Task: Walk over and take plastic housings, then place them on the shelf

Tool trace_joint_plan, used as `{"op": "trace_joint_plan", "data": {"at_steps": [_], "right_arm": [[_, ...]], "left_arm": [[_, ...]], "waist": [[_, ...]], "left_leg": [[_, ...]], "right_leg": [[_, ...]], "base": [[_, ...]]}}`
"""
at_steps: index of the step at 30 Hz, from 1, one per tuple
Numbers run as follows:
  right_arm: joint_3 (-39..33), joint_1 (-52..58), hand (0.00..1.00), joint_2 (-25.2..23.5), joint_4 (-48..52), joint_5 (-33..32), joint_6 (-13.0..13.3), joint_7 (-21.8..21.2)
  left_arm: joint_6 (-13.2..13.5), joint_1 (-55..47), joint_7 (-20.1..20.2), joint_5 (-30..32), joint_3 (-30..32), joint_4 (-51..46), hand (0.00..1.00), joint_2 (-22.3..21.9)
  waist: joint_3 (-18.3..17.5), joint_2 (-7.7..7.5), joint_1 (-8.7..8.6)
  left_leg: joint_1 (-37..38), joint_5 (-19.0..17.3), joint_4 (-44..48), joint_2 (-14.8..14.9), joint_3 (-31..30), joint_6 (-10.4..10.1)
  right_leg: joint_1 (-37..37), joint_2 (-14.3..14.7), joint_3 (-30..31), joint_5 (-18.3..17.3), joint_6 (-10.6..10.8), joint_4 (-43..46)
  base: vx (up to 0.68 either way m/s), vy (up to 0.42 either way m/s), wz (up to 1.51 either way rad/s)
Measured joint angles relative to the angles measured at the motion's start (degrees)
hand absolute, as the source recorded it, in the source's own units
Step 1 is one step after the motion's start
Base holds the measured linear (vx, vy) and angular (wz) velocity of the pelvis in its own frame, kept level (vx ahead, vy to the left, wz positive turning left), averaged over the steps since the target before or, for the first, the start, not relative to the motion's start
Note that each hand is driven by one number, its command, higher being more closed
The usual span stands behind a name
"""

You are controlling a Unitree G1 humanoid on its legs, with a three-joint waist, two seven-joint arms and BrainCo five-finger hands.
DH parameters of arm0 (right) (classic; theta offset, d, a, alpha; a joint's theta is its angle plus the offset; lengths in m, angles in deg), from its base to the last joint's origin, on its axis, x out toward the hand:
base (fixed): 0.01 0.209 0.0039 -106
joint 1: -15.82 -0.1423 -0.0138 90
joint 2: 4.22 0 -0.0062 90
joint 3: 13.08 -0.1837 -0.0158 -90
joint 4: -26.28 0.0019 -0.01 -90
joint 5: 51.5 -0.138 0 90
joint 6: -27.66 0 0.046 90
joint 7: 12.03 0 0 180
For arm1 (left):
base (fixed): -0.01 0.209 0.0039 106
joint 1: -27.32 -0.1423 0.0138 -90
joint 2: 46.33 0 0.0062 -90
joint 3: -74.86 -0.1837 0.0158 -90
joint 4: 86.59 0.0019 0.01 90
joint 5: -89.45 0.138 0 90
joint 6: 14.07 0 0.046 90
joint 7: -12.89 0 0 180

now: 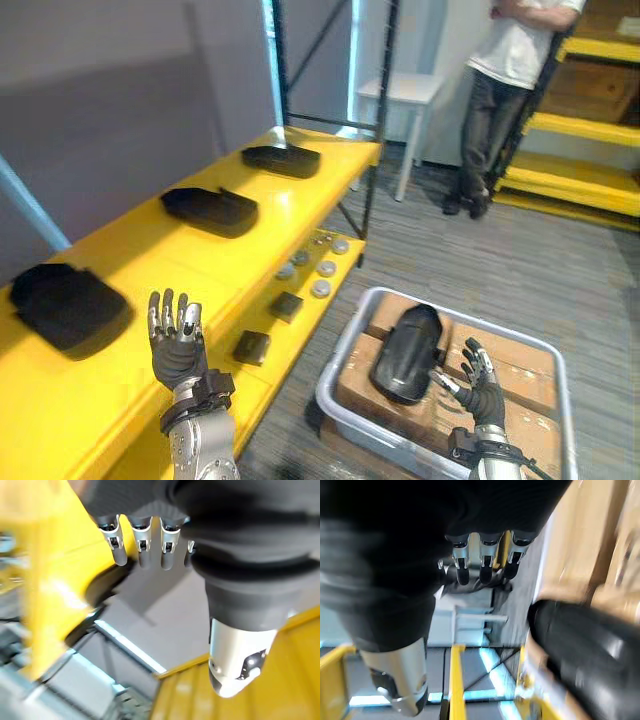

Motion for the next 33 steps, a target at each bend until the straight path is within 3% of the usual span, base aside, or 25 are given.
{"op": "trace_joint_plan", "data": {"at_steps": [1,3,4,5,6,8,10,15,18,23,27,31,33], "right_arm": [[-0.11,-0.43,0.00,1.14,0.63,0.02,-0.60,-2.44],[-0.44,0.92,0.00,1.81,3.05,0.12,-1.27,-3.82],[-0.64,1.27,0.00,1.76,3.79,0.12,-1.50,-4.02],[-0.69,1.33,0.00,1.43,4.01,0.12,-2.41,-4.44],[-0.59,1.31,0.00,1.23,3.47,0.23,-3.34,-4.73],[-0.58,0.82,0.00,1.28,1.60,1.07,-4.44,-4.73],[-0.28,-0.41,0.00,1.04,-0.89,1.32,-6.14,-4.49],[1.19,-9.50,0.00,1.26,-10.84,2.49,-7.83,1.58],[0.95,-19.76,0.00,2.72,-15.61,2.49,-8.11,5.25],[-1.98,-40.67,0.00,8.37,-24.95,2.49,-11.45,11.10],[-2.82,-50.37,0.00,13.49,-30.04,2.52,-13.79,14.17],[-1.95,-52.77,0.00,16.10,-32.28,3.87,-18.63,13.87],[0.03,-53.25,0.00,17.26,-32.75,5.15,-21.69,11.67]], "left_arm": [[0.07,0.11,-0.97,-0.01,0.90,0.55,0.00,-0.55],[0.23,-0.28,-1.55,0.09,2.40,1.01,0.00,-0.68],[0.33,-0.63,-1.93,0.54,2.79,1.43,0.00,-0.69],[0.42,-0.62,-2.20,1.33,3.54,2.56,0.00,-0.63],[0.41,-0.59,-1.85,1.45,3.78,3.92,0.00,-0.56],[0.12,-0.71,-0.76,2.93,4.10,6.78,0.00,-0.28],[-1.11,-0.58,0.67,4.78,4.86,11.52,0.00,0.07],[-4.33,0.07,3.02,7.25,4.28,23.96,0.00,1.67],[-5.67,1.47,4.30,7.26,3.03,28.18,0.00,3.10],[-6.91,3.92,8.30,6.55,-1.64,31.95,0.00,3.63],[-6.91,3.96,10.79,4.31,-5.13,36.81,0.00,3.62],[-7.32,3.79,14.18,2.65,-7.56,43.05,0.00,3.55],[-7.45,3.90,16.27,1.70,-7.98,45.83,0.00,3.47]], "waist": [[0.06,0.63,-1.44],[0.30,0.21,-1.92],[0.46,0.02,-1.84],[0.53,0.12,-1.63],[0.56,0.19,-1.28],[0.44,1.40,-1.22],[0.46,1.36,-0.62],[4.25,1.86,0.81],[7.26,2.08,2.07],[14.61,3.30,4.26],[15.80,5.14,5.47],[16.17,5.66,6.66],[16.89,5.78,6.85]], "left_leg": [[0.16,2.34,1.10,2.18,-0.67,2.42],[-1.07,4.02,4.45,2.66,-4.60,4.27],[-1.13,1.93,4.05,1.44,-6.91,1.45],[-2.01,-1.67,3.00,-1.82,-10.92,-1.08],[-3.27,-2.85,1.02,-5.06,-13.49,-0.65],[-3.85,-1.69,-3.10,-8.10,-13.64,1.09],[-4.00,-1.65,-4.90,-9.65,-14.54,0.74],[-5.72,-0.93,-4.93,-14.03,-15.82,1.86],[-8.67,-0.14,-4.42,-14.75,-16.67,2.70],[-13.84,2.64,-4.31,-16.03,-19.72,3.22],[-17.39,5.00,-5.88,-16.48,-20.92,3.29],[-18.19,5.64,-6.35,-16.50,-20.96,3.31],[-19.06,6.04,-6.36,-16.53,-20.96,3.34]], "right_leg": [[1.27,3.11,1.26,0.71,-1.28,-4.26],[2.14,4.23,3.91,2.01,-3.19,-7.12],[2.37,4.24,4.99,2.25,-3.47,-7.99],[2.51,4.22,6.55,3.01,-3.82,-9.16],[2.38,4.15,6.83,3.38,-3.96,-9.45],[1.52,4.66,6.56,3.43,-3.84,-8.83],[0.86,3.83,5.72,4.39,-2.38,-10.26],[2.66,-0.58,3.04,8.03,0.24,-15.04],[0.64,-1.22,2.42,9.53,0.27,-15.40],[-2.23,-1.66,-0.24,11.93,-0.23,-15.95],[-5.63,-1.79,-1.38,13.14,-0.63,-15.94],[-6.72,-1.77,-1.37,13.35,-0.82,-15.63],[-7.92,-1.84,-1.31,13.41,-0.91,-15.10]], "base": [[0.00,-0.385,-0.99],[0.02,-0.298,-0.86],[0.04,-0.149,-0.85],[0.05,-0.039,-0.67],[0.04,-0.013,-0.53],[0.02,0.064,-0.22],[-0.02,0.083,-0.11],[-0.06,0.135,0.13],[-0.12,0.078,0.21],[-0.16,0.047,0.27],[-0.09,0.011,0.16],[-0.02,0.001,0.01],[0.00,0.000,0.00]]}}
